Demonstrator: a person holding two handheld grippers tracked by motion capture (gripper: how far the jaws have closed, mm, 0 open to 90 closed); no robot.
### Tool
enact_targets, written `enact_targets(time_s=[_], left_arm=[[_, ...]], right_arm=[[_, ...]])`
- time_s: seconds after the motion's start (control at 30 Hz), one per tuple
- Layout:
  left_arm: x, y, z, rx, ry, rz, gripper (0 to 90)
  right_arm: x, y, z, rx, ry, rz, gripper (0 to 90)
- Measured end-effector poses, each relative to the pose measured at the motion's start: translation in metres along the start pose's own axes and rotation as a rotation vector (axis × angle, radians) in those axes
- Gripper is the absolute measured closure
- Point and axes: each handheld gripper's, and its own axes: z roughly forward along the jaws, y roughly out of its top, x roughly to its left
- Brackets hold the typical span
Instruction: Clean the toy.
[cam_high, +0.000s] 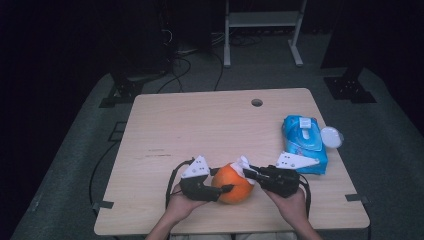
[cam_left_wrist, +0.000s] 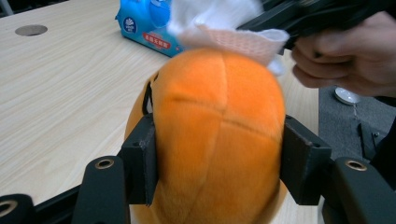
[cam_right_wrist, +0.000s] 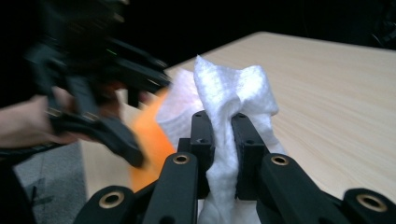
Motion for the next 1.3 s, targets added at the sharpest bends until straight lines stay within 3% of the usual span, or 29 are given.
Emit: enact_targets(time_s=[0.07, 0.1, 0.2, 0.3, 0.4, 0.5, 0.6, 0.77, 0.87, 0.93, 1.1, 1.13, 1.23, 1.3], left_arm=[[0.0, 0.0, 0.001, 0.002, -0.003, -0.002, 39.1], [0.0, 0.001, 0.001, 0.007, -0.002, 0.001, 39.0], [0.0, 0.0, 0.004, 0.008, -0.011, 0.002, 37.7], [-0.003, 0.0, 0.01, 0.022, -0.004, 0.013, 27.9], [0.0, -0.001, 0.01, -0.006, -0.007, -0.023, 18.1], [0.002, -0.004, 0.016, 0.023, -0.003, -0.047, 9.7], [0.001, -0.008, 0.025, 0.062, 0.009, -0.031, 9.8], [-0.002, -0.004, 0.015, 0.037, 0.042, 0.024, 34.0], [-0.005, 0.0, 0.011, 0.038, 0.038, 0.051, 37.8], [-0.005, 0.001, 0.008, 0.032, 0.031, 0.054, 38.8], [-0.004, -0.001, 0.007, 0.032, 0.023, 0.045, 38.6], [-0.003, -0.001, 0.009, 0.031, 0.019, 0.039, 37.0], [0.0, -0.002, 0.012, 0.043, 0.023, 0.013, 23.9], [0.003, -0.004, 0.014, 0.036, 0.009, -0.02, 16.3]], right_arm=[[-0.006, -0.005, 0.001, 0.004, 0.005, 0.043, 80.3], [-0.004, -0.004, 0.002, 0.002, 0.002, 0.039, 80.3], [0.01, 0.004, -0.001, -0.036, 0.04, 0.002, 80.3], [0.019, 0.008, 0.003, -0.012, 0.032, -0.06, 80.3], [0.007, 0.0, 0.003, 0.002, 0.018, -0.019, 80.3], [-0.005, -0.002, -0.002, -0.013, -0.017, 0.018, 80.3], [-0.006, -0.002, -0.003, -0.013, -0.021, 0.018, 80.3], [0.003, 0.002, -0.004, -0.029, -0.018, 0.0, 80.3], [0.016, 0.01, -0.004, -0.043, 0.028, -0.046, 80.3], [0.022, 0.011, -0.002, -0.033, 0.021, -0.081, 80.3], [0.004, 0.003, -0.003, -0.025, 0.004, -0.007, 80.4], [0.005, 0.003, -0.003, -0.017, -0.005, -0.014, 80.4], [0.011, 0.005, -0.001, -0.009, -0.011, -0.051, 80.3], [0.009, 0.004, 0.001, -0.005, -0.009, -0.041, 80.3]])
